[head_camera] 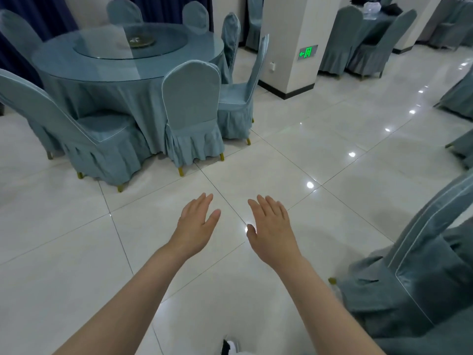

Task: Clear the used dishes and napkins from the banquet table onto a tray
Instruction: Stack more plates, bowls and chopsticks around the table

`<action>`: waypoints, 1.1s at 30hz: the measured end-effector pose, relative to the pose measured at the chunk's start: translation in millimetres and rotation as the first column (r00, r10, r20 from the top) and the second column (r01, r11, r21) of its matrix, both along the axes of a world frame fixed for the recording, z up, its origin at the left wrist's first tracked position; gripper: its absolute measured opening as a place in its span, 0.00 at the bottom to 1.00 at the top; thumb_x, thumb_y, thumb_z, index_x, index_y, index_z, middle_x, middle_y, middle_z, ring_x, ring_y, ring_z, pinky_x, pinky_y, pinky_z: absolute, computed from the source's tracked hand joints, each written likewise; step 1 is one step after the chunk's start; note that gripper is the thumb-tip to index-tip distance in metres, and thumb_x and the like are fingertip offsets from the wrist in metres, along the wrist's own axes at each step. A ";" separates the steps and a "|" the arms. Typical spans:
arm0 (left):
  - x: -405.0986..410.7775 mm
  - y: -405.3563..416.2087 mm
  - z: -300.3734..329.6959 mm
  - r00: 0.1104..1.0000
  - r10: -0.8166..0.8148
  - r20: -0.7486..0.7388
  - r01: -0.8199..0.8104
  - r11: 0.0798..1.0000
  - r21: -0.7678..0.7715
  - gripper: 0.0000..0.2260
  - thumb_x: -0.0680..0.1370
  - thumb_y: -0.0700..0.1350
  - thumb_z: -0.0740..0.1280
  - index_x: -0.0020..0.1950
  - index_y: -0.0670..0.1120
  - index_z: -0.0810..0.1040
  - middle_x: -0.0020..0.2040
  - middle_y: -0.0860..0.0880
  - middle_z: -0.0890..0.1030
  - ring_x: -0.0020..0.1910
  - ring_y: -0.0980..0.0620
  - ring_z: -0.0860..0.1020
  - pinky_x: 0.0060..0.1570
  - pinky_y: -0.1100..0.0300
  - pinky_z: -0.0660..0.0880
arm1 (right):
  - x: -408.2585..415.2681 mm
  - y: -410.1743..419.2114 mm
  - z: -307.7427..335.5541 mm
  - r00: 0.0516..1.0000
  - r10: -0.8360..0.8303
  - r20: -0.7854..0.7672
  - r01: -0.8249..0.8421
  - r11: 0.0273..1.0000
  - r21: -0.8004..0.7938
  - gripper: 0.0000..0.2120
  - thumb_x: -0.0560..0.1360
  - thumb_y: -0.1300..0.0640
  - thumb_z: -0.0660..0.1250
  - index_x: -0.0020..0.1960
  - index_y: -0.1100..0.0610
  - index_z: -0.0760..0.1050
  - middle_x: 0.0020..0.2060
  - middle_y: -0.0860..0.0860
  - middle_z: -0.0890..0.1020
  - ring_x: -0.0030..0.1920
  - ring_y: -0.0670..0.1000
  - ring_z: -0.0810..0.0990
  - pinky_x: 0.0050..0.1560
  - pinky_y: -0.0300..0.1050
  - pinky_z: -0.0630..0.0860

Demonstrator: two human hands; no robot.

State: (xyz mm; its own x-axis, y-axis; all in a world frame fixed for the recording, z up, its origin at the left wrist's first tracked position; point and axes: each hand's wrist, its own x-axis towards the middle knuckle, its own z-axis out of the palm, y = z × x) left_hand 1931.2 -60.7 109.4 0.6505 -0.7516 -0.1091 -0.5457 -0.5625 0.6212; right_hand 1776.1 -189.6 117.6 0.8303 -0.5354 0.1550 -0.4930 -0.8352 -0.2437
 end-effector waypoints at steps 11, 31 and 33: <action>85.4 -184.4 -5.6 0.763 -0.419 0.492 0.360 0.908 0.216 0.32 0.78 0.65 0.37 0.79 0.53 0.50 0.80 0.52 0.50 0.79 0.50 0.47 0.73 0.55 0.41 | 72.5 -162.8 -13.4 0.980 -0.157 -0.126 0.150 0.987 -0.059 0.28 0.76 0.53 0.66 0.74 0.57 0.64 0.72 0.58 0.68 0.74 0.60 0.64 0.74 0.59 0.57; 169.5 -585.3 -50.8 0.449 -0.845 0.292 0.785 0.528 0.322 0.35 0.76 0.67 0.34 0.79 0.53 0.52 0.79 0.54 0.51 0.78 0.51 0.49 0.74 0.55 0.45 | 123.5 -475.0 -44.3 0.743 -0.644 -0.184 0.665 0.741 0.090 0.26 0.76 0.54 0.62 0.74 0.55 0.64 0.73 0.55 0.67 0.75 0.57 0.62 0.74 0.54 0.45; 158.9 -626.7 -53.9 0.426 -0.853 0.300 0.805 0.509 0.305 0.37 0.75 0.68 0.32 0.79 0.53 0.52 0.79 0.54 0.51 0.78 0.50 0.49 0.74 0.56 0.45 | 108.5 -508.5 -46.0 0.720 -0.671 -0.177 0.691 0.718 0.083 0.27 0.76 0.53 0.62 0.74 0.55 0.64 0.74 0.54 0.66 0.75 0.57 0.61 0.74 0.54 0.44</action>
